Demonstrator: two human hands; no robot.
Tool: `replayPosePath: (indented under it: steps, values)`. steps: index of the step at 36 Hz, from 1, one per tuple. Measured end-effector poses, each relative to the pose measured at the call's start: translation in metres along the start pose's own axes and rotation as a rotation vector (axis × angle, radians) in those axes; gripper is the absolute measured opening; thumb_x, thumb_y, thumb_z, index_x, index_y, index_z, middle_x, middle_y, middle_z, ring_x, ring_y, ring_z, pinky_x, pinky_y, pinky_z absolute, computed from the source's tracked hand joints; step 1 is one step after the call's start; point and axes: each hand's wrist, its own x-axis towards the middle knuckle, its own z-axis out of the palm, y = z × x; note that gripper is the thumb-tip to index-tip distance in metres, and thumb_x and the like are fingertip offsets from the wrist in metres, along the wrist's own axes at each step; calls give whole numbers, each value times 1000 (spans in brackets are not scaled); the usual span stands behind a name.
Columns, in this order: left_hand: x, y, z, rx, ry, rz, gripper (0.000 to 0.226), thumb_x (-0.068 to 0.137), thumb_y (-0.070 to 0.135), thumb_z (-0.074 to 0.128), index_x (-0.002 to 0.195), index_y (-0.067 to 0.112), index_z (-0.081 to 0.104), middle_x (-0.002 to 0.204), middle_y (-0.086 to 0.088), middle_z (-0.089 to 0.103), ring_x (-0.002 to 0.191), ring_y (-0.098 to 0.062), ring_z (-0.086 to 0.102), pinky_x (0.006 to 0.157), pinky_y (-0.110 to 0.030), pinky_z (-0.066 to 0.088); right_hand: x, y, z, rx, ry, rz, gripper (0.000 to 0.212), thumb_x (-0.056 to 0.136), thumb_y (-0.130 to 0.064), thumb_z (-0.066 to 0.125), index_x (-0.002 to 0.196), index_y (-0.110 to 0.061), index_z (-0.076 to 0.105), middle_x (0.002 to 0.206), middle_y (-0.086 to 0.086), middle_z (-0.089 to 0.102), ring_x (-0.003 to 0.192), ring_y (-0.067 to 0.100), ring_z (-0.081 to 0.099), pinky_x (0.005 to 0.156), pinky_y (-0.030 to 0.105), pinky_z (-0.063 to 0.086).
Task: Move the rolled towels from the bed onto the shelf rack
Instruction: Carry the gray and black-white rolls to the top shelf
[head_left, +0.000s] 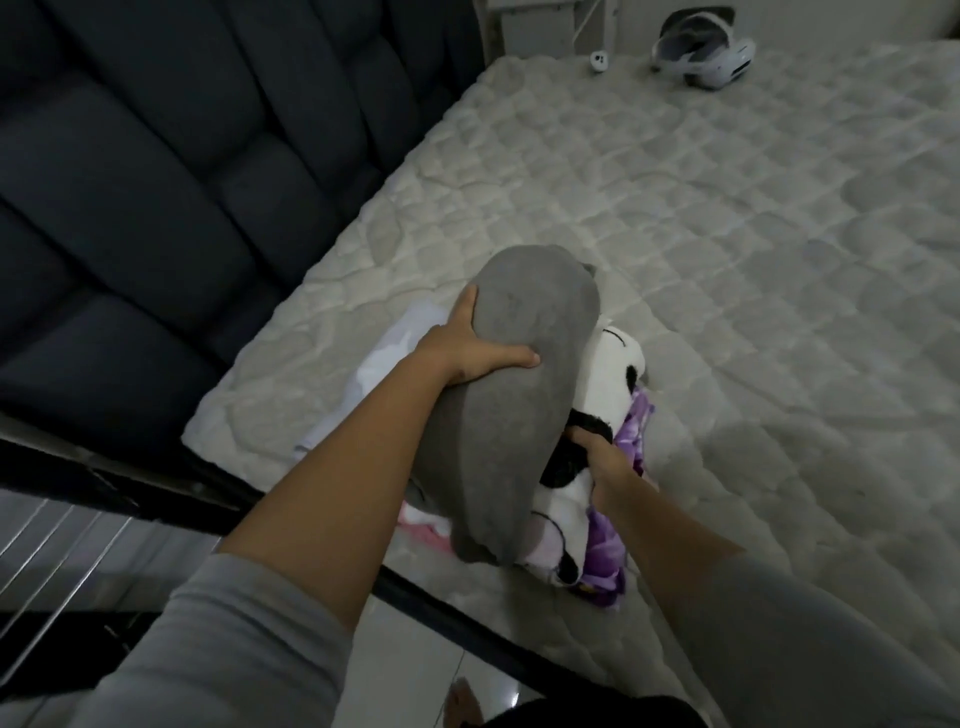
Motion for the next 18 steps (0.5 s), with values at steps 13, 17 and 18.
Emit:
replayPosePath:
  steps: [13,17,18]
  values:
    - [-64,-43,-55,-245,126,49,120,67,56,78,154,38,-3,156,1,28,136,-26,39,108,-35,34,-56,-25,41,-62,-76,-229,70,58,-20,84,120,4,62,111,18,71,96,32,71,78,40,60]
    - [-103,-84,-93,-366,239,95,111,73,48,76,154,33,1,155,4,29,134,-22,39,96,-28,33,-90,-22,85,-146,-213,-316,71,53,-18,85,118,0,65,110,17,72,102,33,70,94,48,55]
    - [-114,-97,-103,-390,268,91,110,74,48,75,154,32,1,154,4,29,135,-23,39,96,-28,32,-99,-20,98,-176,-241,-326,70,53,-19,85,118,-1,65,110,15,72,102,32,69,94,47,55]
